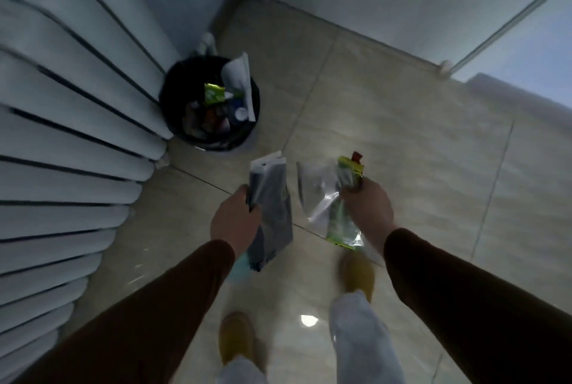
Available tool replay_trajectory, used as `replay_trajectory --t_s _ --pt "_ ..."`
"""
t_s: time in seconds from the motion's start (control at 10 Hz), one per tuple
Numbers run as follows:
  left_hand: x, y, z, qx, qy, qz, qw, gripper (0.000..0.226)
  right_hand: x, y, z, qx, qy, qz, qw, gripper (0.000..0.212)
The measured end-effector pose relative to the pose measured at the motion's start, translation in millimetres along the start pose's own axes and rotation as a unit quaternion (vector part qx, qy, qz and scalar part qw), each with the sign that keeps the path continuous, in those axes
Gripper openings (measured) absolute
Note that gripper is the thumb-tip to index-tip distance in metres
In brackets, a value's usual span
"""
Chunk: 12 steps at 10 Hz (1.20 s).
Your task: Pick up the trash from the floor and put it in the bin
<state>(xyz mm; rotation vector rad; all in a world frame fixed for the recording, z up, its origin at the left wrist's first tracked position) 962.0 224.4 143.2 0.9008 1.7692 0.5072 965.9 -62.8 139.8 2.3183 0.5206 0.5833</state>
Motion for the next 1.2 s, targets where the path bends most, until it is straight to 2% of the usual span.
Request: replay_trajectory --t_s 0.2,0.3,0.4,0.5,0.6,0.7,0.9,1.0,1.1,1.2 --pt "-26 57 25 -0.105 0.067 -0.032 0.992 0.014 113 26 -7 0.05 0.117 0.001 0.992 0.009" --pt "-30 89 37 -0.188 0.101 -0.098 0.972 0.022 178 28 -21 0.071 0.183 0.009 0.981 0.015" --pt "-29 124 57 -0.236 0.107 -0.127 0.957 0.033 236 12 -37 0.117 0.22 0.04 0.968 0.018" --pt "-11 156 80 -0.256 0.123 -0.127 0.95 0.029 287 -23 -47 0.145 0.224 0.045 0.963 0.025" --pt "16 172 106 -0.25 0.143 -0.131 0.949 0.014 325 -65 -47 0.189 0.2 0.061 0.959 0.033" --pt "39 179 131 -0.242 0.151 -0.151 0.947 0.011 351 -103 -34 0.224 0.158 0.07 0.959 0.037" --pt "76 166 183 -0.216 0.186 -0.207 0.936 0.029 390 -146 -1 0.207 0.147 0.053 0.966 0.039" --pt "88 154 205 -0.201 0.196 -0.215 0.935 0.038 391 -176 25 0.253 0.061 -0.001 0.965 0.06" --pt "106 135 214 -0.159 0.236 -0.222 0.933 0.059 379 -190 44 0.341 -0.038 -0.07 0.937 0.079" --pt "110 121 213 -0.128 0.255 -0.23 0.93 0.062 373 -190 58 0.383 -0.024 -0.117 0.916 0.066"
Point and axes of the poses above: each hand's wrist, its own z-axis towards the middle knuckle, its own y-axis out of the back of the hand, x = y × z, the point moved 8 cm from there along z, towards the middle knuckle, and after that the axes turned 14 degrees about -y, right-handed, at the moved point
